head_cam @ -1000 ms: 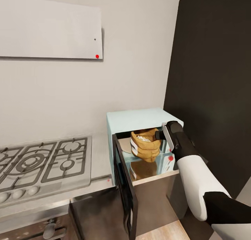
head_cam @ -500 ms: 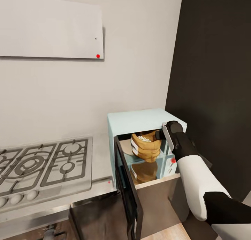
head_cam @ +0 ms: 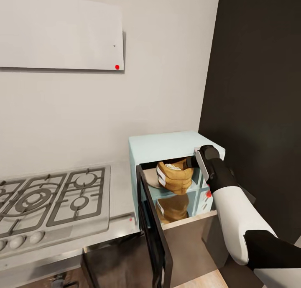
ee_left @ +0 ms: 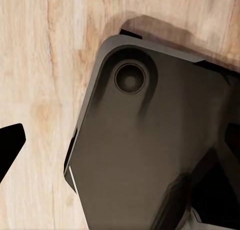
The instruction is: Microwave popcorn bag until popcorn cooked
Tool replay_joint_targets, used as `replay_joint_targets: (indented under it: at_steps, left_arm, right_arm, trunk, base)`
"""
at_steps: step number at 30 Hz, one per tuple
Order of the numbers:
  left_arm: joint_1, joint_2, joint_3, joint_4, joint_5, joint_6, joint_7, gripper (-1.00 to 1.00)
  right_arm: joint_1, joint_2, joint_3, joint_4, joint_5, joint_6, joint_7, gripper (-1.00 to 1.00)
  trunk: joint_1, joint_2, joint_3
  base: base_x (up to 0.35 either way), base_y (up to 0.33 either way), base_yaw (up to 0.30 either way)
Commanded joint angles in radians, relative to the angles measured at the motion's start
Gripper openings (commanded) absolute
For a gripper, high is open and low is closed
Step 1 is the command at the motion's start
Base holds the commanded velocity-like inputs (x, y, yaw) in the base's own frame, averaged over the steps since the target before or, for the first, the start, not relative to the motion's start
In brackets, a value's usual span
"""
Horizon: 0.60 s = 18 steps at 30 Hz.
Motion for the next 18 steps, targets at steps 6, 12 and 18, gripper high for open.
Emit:
replay_joint_targets:
  at_steps: [6,12,18]
  left_arm:
    - [0.0,0.0,0.006,-0.002,-0.001,-0.001,0.001,1.0]
    - [0.0,0.0,0.006,-0.001,-0.001,0.0,0.001,1.0]
    - [0.0,0.0,0.006,-0.001,-0.001,0.0,0.001,1.0]
  right_arm:
    - [0.0,0.001,-0.003,0.006,0.013,0.004,0.001,-1.0]
    - [0.0,0.001,-0.003,0.006,0.013,0.004,0.001,-1.0]
    - [0.0,0.0,-0.003,0.006,0.015,0.004,0.001,-1.0]
  trunk:
    - [0.0,0.0,-0.001]
    - [0.0,0.0,-0.001]
    - [0.0,0.0,-0.001]
  base:
    - [0.107,0.0,0.0]
    - [0.048,0.0,0.0]
    - [0.001,0.0,0.0]
